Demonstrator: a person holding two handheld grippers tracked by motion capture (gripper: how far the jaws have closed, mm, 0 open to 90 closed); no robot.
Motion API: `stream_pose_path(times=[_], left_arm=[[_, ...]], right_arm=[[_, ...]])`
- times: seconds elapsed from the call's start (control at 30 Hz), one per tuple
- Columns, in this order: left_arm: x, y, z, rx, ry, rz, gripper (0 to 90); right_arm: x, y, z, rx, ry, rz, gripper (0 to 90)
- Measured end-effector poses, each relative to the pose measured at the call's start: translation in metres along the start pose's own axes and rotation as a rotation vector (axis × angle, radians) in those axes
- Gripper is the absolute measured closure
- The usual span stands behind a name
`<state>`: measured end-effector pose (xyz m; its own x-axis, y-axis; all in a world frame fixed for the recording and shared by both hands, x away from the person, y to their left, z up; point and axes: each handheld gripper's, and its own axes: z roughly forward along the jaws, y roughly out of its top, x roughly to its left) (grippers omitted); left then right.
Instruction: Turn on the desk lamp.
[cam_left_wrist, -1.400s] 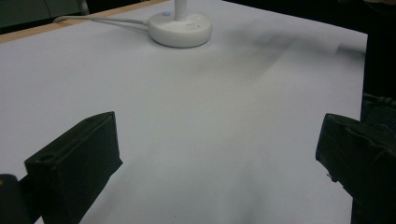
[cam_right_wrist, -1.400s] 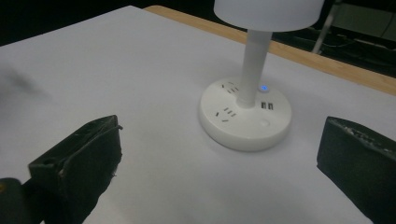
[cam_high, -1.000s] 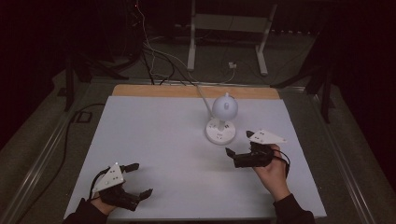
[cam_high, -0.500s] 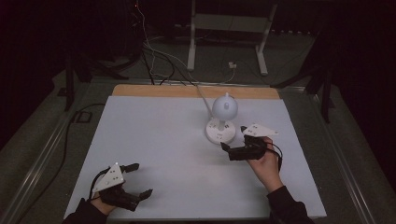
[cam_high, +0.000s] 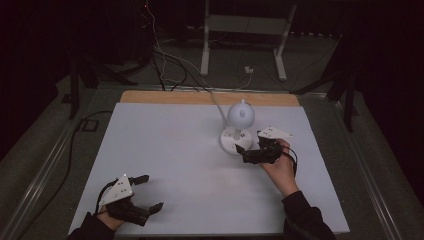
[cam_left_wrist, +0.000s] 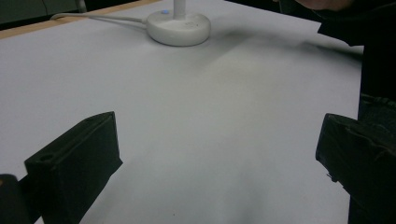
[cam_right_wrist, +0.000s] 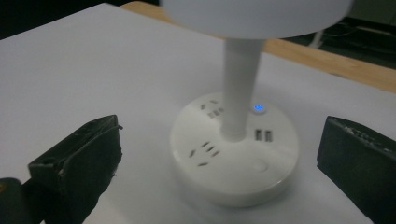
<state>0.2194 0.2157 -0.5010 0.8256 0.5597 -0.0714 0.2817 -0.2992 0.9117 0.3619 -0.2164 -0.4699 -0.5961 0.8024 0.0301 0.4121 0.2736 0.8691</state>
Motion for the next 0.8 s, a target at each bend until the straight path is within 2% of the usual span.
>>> stream_pose_path(times=[0.1, 0.13, 0.27, 0.37, 0.43, 0.47, 0.5, 0.57, 0.6, 0.63, 0.7, 0.8], left_arm=[[0.001, 0.000, 0.000, -0.005, 0.004, -0.003, 0.4], [0.001, 0.000, 0.000, -0.004, 0.004, -0.003, 0.4], [0.001, 0.000, 0.000, -0.005, 0.003, -0.002, 0.4], [0.000, 0.000, 0.000, -0.001, 0.003, -0.001, 0.4], [0.001, 0.000, 0.000, -0.006, 0.004, 0.000, 0.4], [0.001, 0.000, 0.000, -0.010, 0.004, -0.005, 0.4], [0.001, 0.000, 0.000, -0.009, 0.004, -0.006, 0.4], [0.001, 0.000, 0.000, -0.002, 0.004, -0.003, 0.4], [0.001, 0.000, 0.000, -0.004, 0.004, 0.000, 0.4], [0.001, 0.000, 0.000, -0.006, 0.004, -0.002, 0.4], [0.001, 0.000, 0.000, -0.009, 0.002, -0.005, 0.4], [0.001, 0.000, 0.000, -0.006, -0.002, -0.003, 0.4]], right_arm=[[-0.003, 0.000, 0.005, 0.012, -0.016, 0.000, 0.1], [-0.004, -0.001, 0.006, -0.005, -0.024, -0.001, 3.5], [-0.006, 0.000, 0.006, -0.008, -0.056, -0.012, 9.4], [-0.009, 0.000, 0.006, -0.010, -0.067, 0.017, 17.2], [-0.010, 0.000, 0.006, -0.008, -0.087, 0.027, 31.1], [-0.011, 0.000, 0.006, -0.003, -0.100, 0.037, 34.4], [-0.013, -0.001, 0.006, -0.011, -0.113, 0.054, 43.3], [-0.013, -0.002, 0.006, -0.009, -0.119, 0.058, 46.3], [-0.014, -0.002, 0.006, -0.011, -0.129, 0.053, 49.5], [-0.015, -0.002, 0.006, -0.010, -0.140, 0.060, 56.8], [-0.015, -0.002, 0.006, -0.012, -0.144, 0.063, 58.4], [-0.016, -0.002, 0.006, -0.014, -0.163, 0.073, 69.5]])
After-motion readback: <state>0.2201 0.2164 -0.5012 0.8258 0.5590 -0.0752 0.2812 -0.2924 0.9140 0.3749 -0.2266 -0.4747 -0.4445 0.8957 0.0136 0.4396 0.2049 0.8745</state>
